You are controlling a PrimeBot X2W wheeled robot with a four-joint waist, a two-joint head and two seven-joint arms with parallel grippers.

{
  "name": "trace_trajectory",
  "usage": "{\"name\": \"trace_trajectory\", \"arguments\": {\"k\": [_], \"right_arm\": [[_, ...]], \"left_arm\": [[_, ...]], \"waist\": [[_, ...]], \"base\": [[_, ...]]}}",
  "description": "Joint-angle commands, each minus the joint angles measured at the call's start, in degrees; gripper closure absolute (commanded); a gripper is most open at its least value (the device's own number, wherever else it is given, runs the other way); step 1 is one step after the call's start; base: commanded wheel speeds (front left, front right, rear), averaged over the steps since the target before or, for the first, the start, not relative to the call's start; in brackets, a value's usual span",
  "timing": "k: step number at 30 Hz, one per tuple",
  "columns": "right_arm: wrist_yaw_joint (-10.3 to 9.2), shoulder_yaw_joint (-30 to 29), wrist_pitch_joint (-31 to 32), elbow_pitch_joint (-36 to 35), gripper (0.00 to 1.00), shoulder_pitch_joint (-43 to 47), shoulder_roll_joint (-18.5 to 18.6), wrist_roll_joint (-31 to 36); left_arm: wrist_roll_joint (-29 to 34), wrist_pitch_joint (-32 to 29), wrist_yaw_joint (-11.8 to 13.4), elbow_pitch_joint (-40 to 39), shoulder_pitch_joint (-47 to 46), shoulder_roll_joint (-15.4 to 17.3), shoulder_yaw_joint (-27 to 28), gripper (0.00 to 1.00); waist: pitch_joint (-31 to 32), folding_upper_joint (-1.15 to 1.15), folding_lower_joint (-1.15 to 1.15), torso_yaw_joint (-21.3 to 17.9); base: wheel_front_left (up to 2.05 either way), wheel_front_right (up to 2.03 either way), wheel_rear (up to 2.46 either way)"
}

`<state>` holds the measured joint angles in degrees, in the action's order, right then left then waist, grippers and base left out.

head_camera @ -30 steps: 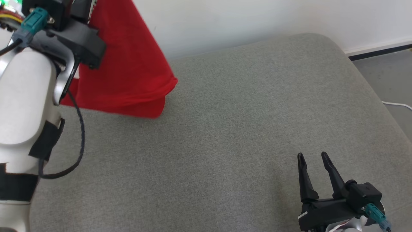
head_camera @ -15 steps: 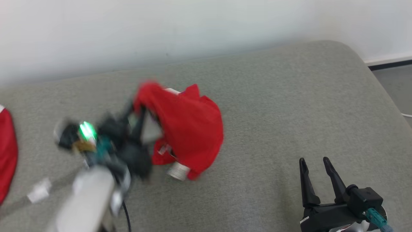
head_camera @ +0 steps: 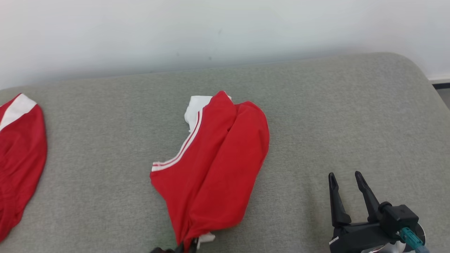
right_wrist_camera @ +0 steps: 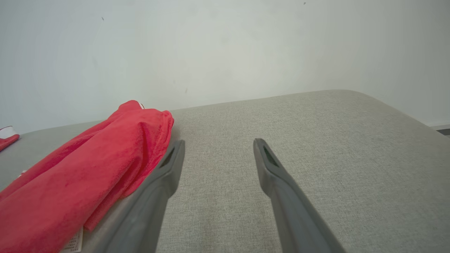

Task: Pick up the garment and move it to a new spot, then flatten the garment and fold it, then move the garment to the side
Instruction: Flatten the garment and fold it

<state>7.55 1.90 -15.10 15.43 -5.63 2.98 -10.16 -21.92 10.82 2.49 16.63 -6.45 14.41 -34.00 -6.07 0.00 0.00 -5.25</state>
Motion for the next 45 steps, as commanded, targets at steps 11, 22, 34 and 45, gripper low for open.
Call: {"name": "trace_trajectory", "arguments": {"k": [11,22,34,45], "right_arm": [[-0.12,-0.47,-0.09,0.13,0.0,2.19,0.11,0.72],[-0.12,-0.23,-0.08,0.78,0.0,2.64,0.04,0.2],[-0.12,-0.76,-0.08,0.38,0.0,3.42,0.32,0.57],[-0.13,-0.57,-0.08,0.41,0.0,4.44,0.33,0.58]], "left_arm": [[1.27,2.28,-0.19,-5.76,-0.55,-0.89,-1.75,0.0],[-0.84,3.96,4.76,-14.06,2.44,3.72,7.56,0.0],[-0.33,4.39,6.09,-18.89,10.04,3.52,22.91,0.0],[3.85,4.41,-0.5,-16.55,13.79,-1.31,29.45,0.0]], "waist": [[2.66,0.0,0.0,4.49],[4.08,0.0,0.0,5.47],[5.15,0.0,0.0,4.47],[5.36,0.0,0.0,3.41]], "base": [[0.0,0.0,0.0],[0.0,0.0,0.0],[0.0,0.0,0.0],[0.0,0.0,0.0]]}}
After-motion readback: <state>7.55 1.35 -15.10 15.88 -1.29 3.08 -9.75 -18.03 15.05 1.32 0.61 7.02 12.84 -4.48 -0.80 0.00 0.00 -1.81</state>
